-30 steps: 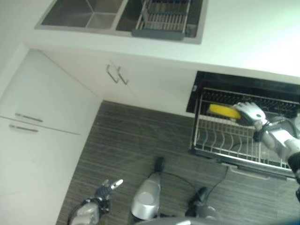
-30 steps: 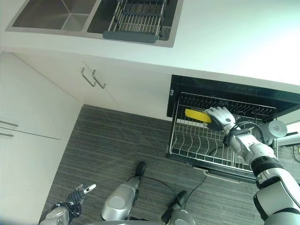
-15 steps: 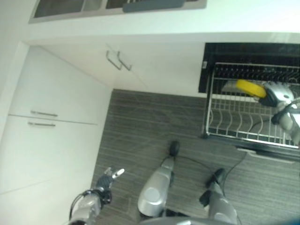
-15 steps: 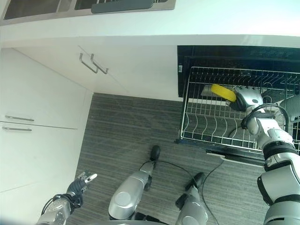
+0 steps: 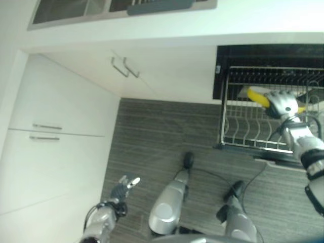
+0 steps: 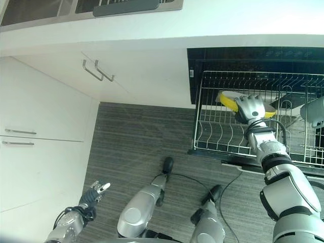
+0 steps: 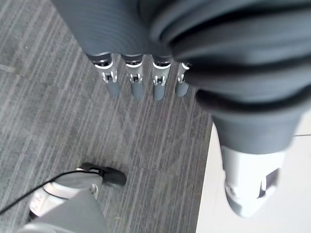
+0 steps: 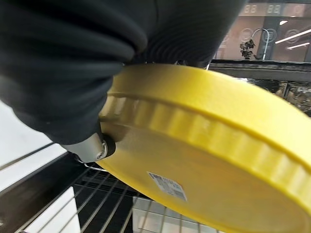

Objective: Place the dishes in the dishwasher.

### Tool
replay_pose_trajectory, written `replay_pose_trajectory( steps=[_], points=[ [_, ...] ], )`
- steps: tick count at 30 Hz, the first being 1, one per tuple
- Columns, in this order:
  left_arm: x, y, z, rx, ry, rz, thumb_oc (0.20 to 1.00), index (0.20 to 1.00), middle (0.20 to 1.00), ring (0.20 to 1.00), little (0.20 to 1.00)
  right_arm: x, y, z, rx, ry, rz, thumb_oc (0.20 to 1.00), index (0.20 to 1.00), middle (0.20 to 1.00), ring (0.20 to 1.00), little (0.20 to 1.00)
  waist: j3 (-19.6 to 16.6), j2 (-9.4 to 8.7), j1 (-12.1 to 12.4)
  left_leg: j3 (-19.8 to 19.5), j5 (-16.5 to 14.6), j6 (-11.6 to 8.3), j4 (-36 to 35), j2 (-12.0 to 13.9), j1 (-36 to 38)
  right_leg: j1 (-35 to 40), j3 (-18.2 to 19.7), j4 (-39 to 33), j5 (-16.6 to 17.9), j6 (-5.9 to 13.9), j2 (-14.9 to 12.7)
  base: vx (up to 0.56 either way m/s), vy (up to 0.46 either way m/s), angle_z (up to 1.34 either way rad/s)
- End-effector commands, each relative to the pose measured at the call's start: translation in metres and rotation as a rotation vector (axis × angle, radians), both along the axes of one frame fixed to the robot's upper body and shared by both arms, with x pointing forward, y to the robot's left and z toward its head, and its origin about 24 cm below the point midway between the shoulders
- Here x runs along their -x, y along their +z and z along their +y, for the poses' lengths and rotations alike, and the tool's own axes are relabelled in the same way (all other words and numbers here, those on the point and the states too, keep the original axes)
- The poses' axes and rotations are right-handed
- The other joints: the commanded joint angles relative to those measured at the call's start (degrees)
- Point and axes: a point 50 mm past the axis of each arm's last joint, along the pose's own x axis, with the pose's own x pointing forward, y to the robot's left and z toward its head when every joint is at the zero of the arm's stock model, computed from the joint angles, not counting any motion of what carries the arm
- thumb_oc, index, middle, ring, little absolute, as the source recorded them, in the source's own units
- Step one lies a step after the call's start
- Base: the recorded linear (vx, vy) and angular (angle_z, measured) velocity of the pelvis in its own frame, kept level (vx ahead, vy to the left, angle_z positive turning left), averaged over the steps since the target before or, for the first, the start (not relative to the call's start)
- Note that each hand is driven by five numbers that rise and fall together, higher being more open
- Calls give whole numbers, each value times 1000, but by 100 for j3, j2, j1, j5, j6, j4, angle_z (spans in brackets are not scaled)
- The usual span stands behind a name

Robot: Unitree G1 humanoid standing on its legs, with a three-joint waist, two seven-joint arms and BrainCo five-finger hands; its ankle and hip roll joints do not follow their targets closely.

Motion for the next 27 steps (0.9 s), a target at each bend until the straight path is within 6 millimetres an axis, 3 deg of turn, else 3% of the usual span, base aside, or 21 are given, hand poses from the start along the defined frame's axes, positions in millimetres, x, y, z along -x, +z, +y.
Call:
replay_pose_trajectory(
  steps=[1, 4, 5, 7, 10, 12, 15, 16, 18, 20, 22, 23, 24, 27],
  points=[
    [-4, 3, 6, -42, -24, -17, 1000, 1000, 1000, 1000, 1000, -3, -17, 4, -57, -7, 182, 200, 200, 200, 200, 200, -204, -204, 139, 483, -672, -280, 100, 164, 124, -659, 412, 875, -407, 267, -372, -18, -40, -1],
    [-5, 5, 11, -53, -33, -18, 1000, 1000, 1000, 1000, 1000, 0, -27, 2, -97, -43, 258, 200, 200, 200, 200, 200, -192, -249, 158, 482, -669, -282, 103, 181, 136, -646, 395, 881, -404, 255, -358, -7, -51, 0],
    [-6, 5, 11, -55, -37, -17, 1000, 1000, 1000, 1000, 1000, 0, -28, 4, -110, -28, 257, 1000, 1000, 1000, 1000, 1000, -194, -258, 165, 490, -664, -285, 107, 191, 141, -637, 385, 878, -398, 255, -356, -1, -39, 0],
    [-7, 6, 12, -63, -54, -17, 1000, 1000, 1000, 1000, 1000, 0, -32, -3, -133, -102, 362, 1000, 1000, 1000, 1000, 1000, -192, -291, 184, 492, -652, -294, 113, 202, 144, -618, 377, 871, -388, 257, -342, -7, -48, 0],
    [-11, 10, 13, -85, -83, -21, 1000, 1000, 1000, 1000, 1000, 1, -33, -6, -240, -113, 370, 1000, 1000, 1000, 1000, 1000, -179, -345, 207, 472, -643, -288, 119, 211, 158, -593, 370, 868, -377, 249, -315, -17, -62, 0],
    [-13, 12, 15, -120, -101, -13, 1000, 1000, 1000, 1000, 1000, 6, -36, -16, -416, -190, 407, 1000, 1000, 1000, 1000, 1000, -180, -428, 180, 497, -651, -292, 131, 245, 216, -546, 359, 894, -378, 243, -296, 1, -49, 1],
    [-17, 17, 20, -143, -96, -16, 1000, 1000, 1000, 1000, 1000, 12, -37, -27, -503, -228, 414, 1000, 1000, 1000, 1000, 1000, -210, -510, 162, 486, -676, -280, 121, 241, 294, -451, 362, 844, -370, 237, -273, 52, -27, 1],
    [-17, 19, 26, -164, -90, -7, 1000, 1000, 1000, 1000, 1000, 19, -38, -38, -665, -269, 418, 1000, 1000, 1000, 1000, 1000, -246, -595, 162, 468, -697, -276, 128, 233, 352, -370, 345, 810, -354, 248, -278, 81, -65, 3],
    [-13, 20, 36, -195, -84, 16, 1000, 1000, 1000, 1000, 1000, 27, -40, -49, -820, -303, 406, 1000, 1000, 1000, 1000, 1000, -306, -718, 164, 497, -723, -286, 148, 263, 421, -255, 311, 763, -331, 263, -281, 89, -86, 10],
    [8, 13, 55, -248, -54, 106, 1000, 1000, 1000, 1000, 1000, 42, -46, -62, -1233, -297, 397, 1000, 1000, 1000, 1000, 1000, -507, -978, 82, 602, -808, -296, 181, 350, 694, 17, 359, 702, -313, 277, -202, 244, -84, 9],
    [24, 9, 65, -296, -47, 169, 1000, 1000, 1000, 1000, 1000, 54, -55, -55, -1358, -233, 460, 1000, 1000, 1000, 1000, 1000, -738, -1239, -24, 715, -935, -292, 233, 445, 1002, 313, 441, 646, -306, 319, -142, 285, -77, -25],
    [24, 9, 65, -296, -47, 169, 1000, 1000, 1000, 1000, 1000, 54, -55, -55, -1358, -233, 460, 1000, 1000, 1000, 1000, 1000, -738, -1239, -24, 715, -935, -292, 233, 445, 1002, 313, 441, 646, -306, 319, -142, 274, -49, -46],
    [40, 6, 75, -306, 19, 218, 1000, 1000, 1000, 1000, 1000, 59, -54, -37, -1456, -143, 441, 1000, 1000, 1000, 1000, 1000, -953, -1405, -226, 841, -1009, -294, 210, 505, 1268, 526, 525, 594, -320, 343, -97, 222, -2, -28],
    [57, -1, 77, -298, 62, 262, 1000, 1000, 1000, 1000, 1000, 67, -48, -21, -1548, -29, 404, 1000, 1000, 1000, 1000, 1000, -1126, -1474, -461, 928, -1053, -285, 190, 548, 1455, 611, 638, 582, -334, 351, -64, 187, 34, -16]
  ],
)
